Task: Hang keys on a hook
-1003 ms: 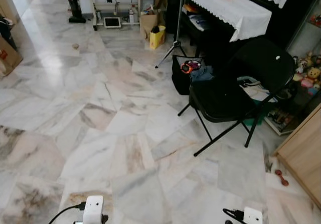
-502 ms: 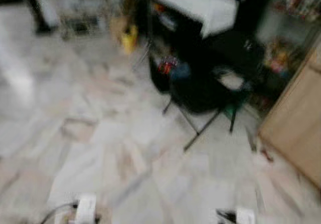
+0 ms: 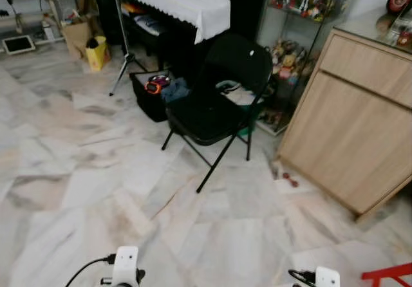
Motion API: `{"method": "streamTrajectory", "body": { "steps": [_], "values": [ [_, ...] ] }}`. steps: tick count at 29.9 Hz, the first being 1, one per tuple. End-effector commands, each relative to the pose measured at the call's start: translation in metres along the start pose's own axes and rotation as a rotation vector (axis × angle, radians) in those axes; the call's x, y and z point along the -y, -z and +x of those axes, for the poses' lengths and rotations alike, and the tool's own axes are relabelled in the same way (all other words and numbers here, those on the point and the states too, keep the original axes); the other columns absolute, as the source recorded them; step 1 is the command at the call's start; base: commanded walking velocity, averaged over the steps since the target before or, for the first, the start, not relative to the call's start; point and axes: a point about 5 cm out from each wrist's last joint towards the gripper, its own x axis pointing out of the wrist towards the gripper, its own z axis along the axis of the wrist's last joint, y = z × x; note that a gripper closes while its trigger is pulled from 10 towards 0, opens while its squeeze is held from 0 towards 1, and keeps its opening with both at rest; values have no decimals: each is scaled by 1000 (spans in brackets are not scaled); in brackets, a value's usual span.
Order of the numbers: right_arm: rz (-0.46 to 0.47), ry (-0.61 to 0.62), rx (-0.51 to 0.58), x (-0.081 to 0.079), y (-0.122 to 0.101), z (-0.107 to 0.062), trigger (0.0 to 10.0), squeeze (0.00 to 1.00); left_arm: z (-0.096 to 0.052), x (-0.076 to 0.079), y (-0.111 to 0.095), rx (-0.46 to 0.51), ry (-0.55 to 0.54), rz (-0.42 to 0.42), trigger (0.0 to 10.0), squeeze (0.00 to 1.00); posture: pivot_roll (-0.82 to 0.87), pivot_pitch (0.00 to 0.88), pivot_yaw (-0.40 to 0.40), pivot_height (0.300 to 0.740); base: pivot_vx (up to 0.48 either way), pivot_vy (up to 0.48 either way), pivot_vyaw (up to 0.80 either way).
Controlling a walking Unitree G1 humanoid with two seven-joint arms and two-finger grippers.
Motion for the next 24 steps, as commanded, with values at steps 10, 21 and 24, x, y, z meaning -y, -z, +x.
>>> {"method": "streamTrajectory", "body": {
  "steps": [10, 21, 24],
  "values": [
    [5, -2, -21, 0, 6, -1, 10000, 0, 0, -1, 0, -18, 11, 9, 10000, 0, 100, 0, -56, 740, 0, 0, -764],
    [4, -1, -25, 0, 6, -1, 10000, 0, 2, -1, -6, 1, 5, -14, 10000, 0, 98, 0, -60, 740, 0, 0, -763],
    [9, -2, -20, -1, 5, -1, 10000, 0, 2, -2, -8, 6, -3, -24, 10000, 0, 98, 0, -59, 740, 0, 0, -763]
  ]
}}
